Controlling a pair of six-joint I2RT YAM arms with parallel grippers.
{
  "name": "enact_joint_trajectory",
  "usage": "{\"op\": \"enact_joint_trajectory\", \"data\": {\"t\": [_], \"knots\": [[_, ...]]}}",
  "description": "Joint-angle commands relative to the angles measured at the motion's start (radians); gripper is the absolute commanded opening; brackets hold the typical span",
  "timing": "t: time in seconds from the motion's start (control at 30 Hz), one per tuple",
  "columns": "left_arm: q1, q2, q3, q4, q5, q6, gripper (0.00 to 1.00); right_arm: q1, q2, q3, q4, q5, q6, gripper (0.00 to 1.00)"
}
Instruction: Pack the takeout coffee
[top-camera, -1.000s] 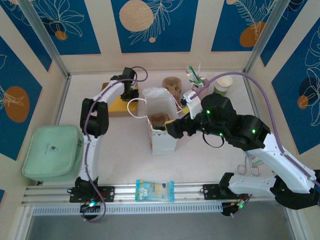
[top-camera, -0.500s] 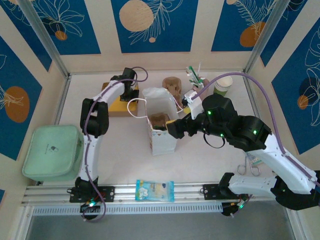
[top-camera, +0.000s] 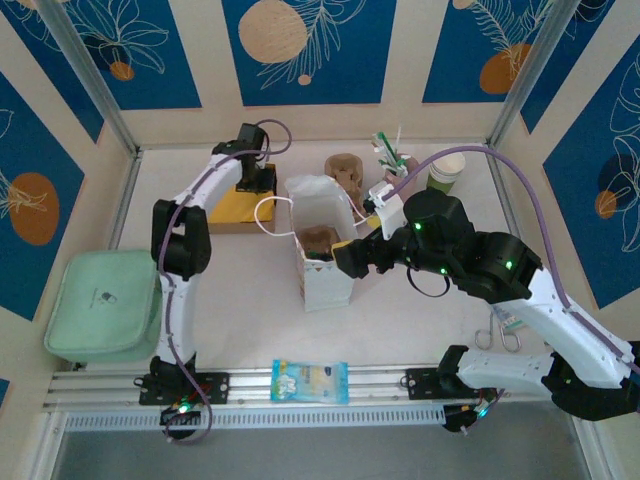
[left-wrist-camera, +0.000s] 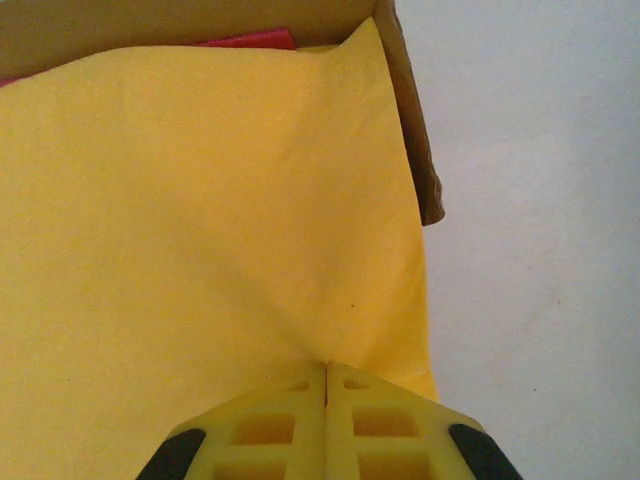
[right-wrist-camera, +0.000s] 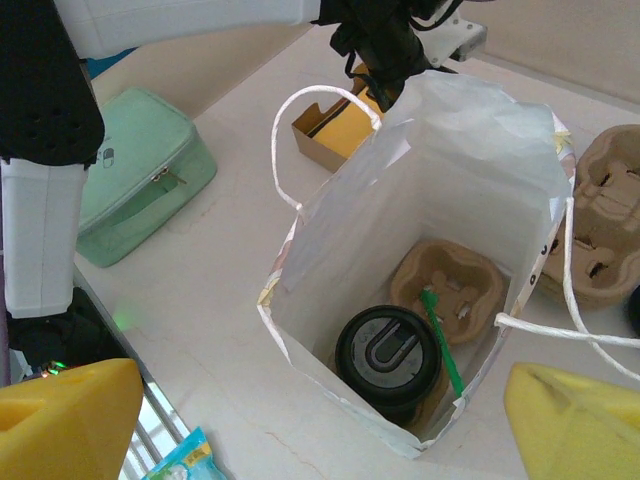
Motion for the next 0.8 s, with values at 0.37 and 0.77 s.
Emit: {"op": "enact_joint_trajectory", "data": {"t": [0.37, 0.77], "knots": [[0.083, -0.019, 0.026, -0.040, 0.203, 0.012, 0.00, 0.007, 0.003, -0.006, 0.007, 0.009, -0.010, 0.94], [0.152, 0.023, 0.026, -0.055, 0.386, 0.001, 0.05, 0.006, 0.008, -0.010, 0.010, 0.005, -0.011, 0.94]]}}
